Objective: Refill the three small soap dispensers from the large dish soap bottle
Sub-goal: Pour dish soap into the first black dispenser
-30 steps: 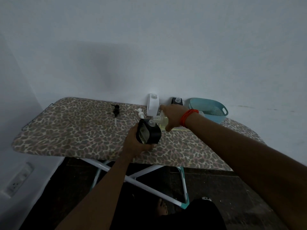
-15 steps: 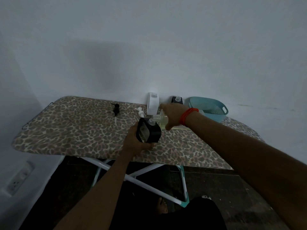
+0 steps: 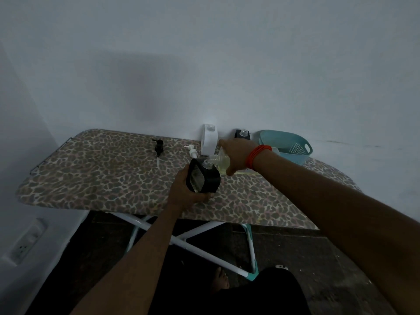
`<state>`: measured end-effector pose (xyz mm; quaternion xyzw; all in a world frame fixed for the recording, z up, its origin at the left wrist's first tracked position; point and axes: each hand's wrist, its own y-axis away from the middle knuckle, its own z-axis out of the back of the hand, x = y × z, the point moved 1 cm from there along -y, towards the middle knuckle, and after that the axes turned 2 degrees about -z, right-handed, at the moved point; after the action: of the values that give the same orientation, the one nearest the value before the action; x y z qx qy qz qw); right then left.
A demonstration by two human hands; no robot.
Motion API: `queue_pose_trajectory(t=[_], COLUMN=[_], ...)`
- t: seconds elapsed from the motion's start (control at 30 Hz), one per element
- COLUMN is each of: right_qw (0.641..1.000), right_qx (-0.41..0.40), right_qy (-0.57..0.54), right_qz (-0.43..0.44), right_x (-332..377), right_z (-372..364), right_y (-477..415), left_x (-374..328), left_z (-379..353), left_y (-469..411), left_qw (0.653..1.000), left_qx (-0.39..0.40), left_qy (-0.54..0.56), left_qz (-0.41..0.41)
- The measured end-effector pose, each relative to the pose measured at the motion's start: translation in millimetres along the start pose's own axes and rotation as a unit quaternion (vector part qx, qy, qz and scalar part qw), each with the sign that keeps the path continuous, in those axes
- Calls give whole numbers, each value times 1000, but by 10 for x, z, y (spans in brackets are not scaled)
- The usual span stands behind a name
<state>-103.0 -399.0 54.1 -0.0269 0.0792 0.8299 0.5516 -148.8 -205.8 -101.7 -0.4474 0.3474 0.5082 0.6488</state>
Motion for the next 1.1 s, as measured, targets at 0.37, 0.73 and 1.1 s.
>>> queue_pose_trajectory(t=[0.37,0.73,1.1], right_qw=[1000,1000,1000], right_qx=[1,3,5], right_qy=[1,1,3], right_qz=[0,0,-3], right_x=[14,12,16], right_z=[3,5,7], right_y=[8,-6,-1], left_x=[8,-15,-1], left_z=[3,6,-1], left_y=[-4,-6,-10], left_qw=[1000,1000,1000], left_qx=[-7,19,-1], left_qy=[2,7,4], left_qz=[-10,1,-25])
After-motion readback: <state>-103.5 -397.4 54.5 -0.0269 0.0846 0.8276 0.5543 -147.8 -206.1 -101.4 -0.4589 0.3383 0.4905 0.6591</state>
